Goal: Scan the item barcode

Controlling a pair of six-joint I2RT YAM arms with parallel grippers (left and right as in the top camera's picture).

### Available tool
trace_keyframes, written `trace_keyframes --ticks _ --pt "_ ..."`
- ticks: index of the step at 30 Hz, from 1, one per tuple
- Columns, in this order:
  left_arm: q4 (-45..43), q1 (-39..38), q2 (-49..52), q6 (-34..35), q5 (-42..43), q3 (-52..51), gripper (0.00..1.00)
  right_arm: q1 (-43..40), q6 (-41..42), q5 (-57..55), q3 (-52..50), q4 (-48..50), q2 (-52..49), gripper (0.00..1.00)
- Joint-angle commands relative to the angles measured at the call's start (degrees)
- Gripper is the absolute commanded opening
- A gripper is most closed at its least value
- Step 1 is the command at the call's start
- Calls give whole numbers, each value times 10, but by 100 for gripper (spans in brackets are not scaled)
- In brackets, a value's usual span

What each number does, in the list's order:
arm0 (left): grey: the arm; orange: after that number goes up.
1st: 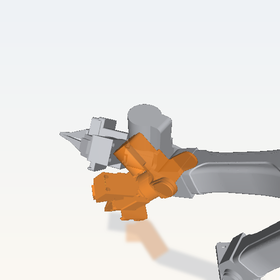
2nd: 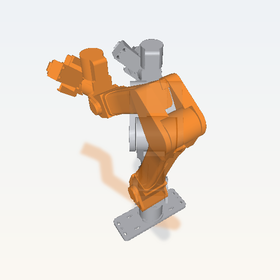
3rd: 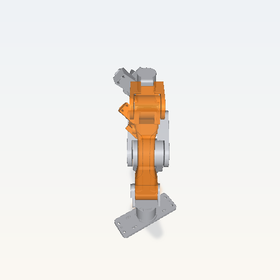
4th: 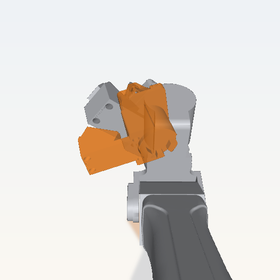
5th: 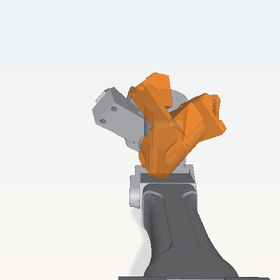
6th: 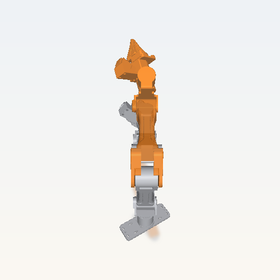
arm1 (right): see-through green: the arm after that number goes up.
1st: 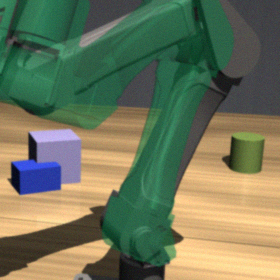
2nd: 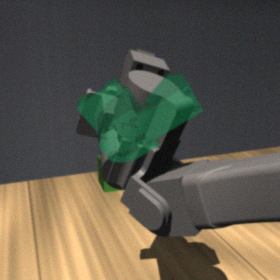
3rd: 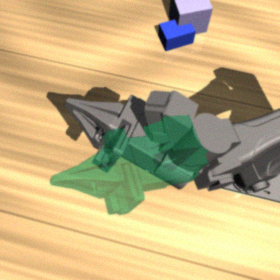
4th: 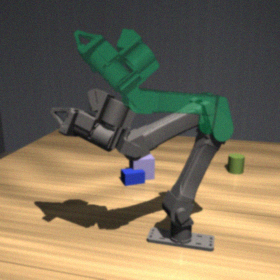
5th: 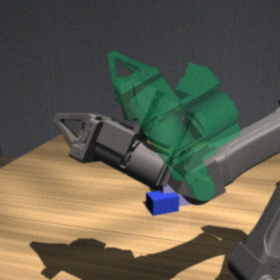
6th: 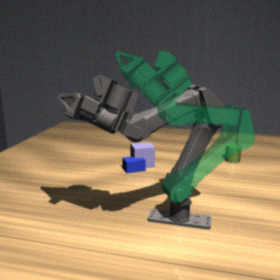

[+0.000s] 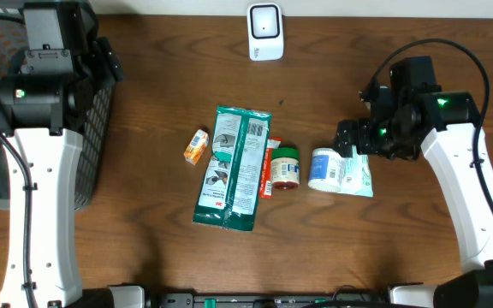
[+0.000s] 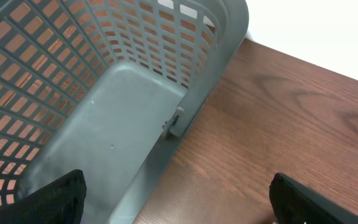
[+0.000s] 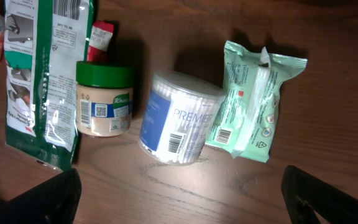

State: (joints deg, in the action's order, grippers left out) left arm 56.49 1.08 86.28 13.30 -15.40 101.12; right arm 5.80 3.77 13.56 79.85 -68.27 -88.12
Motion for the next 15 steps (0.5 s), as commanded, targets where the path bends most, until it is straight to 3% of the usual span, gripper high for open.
trace_keyframes --ticks 1,15 --pt "0 2 1 1 -9 4 90 2 5 12 9 1 1 99" --pt "0 2 1 1 -9 4 90 -2 9 7 9 16 1 99"
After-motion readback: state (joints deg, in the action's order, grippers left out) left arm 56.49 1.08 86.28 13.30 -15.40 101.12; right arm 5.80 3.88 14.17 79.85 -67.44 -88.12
